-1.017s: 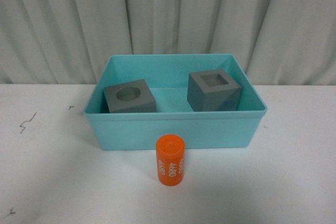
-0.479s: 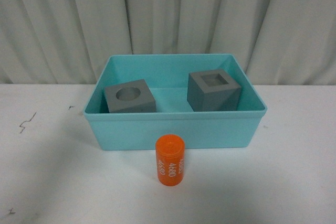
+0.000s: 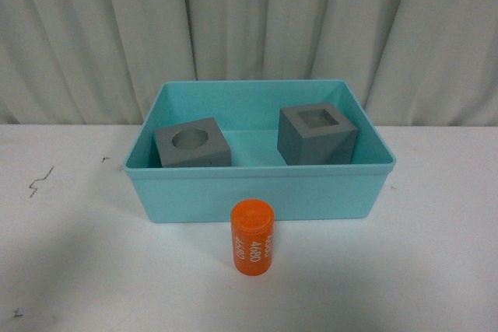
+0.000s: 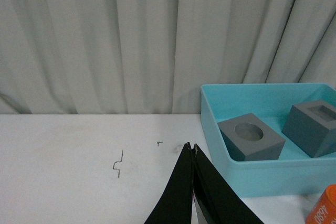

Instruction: Place gray and orange parts in blue box

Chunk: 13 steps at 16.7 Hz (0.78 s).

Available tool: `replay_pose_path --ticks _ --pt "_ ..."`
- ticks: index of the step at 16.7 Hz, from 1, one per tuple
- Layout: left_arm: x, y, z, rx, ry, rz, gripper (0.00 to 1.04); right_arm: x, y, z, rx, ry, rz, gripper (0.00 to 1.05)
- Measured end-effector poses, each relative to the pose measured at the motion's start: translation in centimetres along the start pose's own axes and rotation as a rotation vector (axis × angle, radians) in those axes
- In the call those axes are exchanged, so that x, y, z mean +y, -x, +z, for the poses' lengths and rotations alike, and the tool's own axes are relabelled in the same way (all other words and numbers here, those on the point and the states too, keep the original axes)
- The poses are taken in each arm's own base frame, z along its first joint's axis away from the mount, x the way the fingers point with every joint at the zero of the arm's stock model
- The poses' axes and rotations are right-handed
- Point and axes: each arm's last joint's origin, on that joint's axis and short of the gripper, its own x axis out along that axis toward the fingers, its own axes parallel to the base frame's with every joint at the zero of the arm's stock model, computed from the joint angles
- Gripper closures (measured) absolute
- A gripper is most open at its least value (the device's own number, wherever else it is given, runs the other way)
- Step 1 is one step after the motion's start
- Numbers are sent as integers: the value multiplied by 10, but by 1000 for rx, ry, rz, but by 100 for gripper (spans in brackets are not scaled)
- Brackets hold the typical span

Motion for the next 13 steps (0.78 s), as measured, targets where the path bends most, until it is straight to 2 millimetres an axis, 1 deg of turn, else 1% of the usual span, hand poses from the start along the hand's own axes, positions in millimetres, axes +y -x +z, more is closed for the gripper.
replay_pose_path --ticks 4,5,6,8,13 --pt "0 13 -6 -9 0 1 103 0 0 0 0 0 0 6" --pt "0 15 -11 -26 0 0 103 0 0 0 0 0 0 6" --pt "0 17 -14 4 0 2 103 0 0 0 0 0 0 6" --pt "0 22 -11 -21 0 0 103 0 0 0 0 0 0 6" --pt "0 31 -10 -21 0 0 103 0 0 0 0 0 0 6"
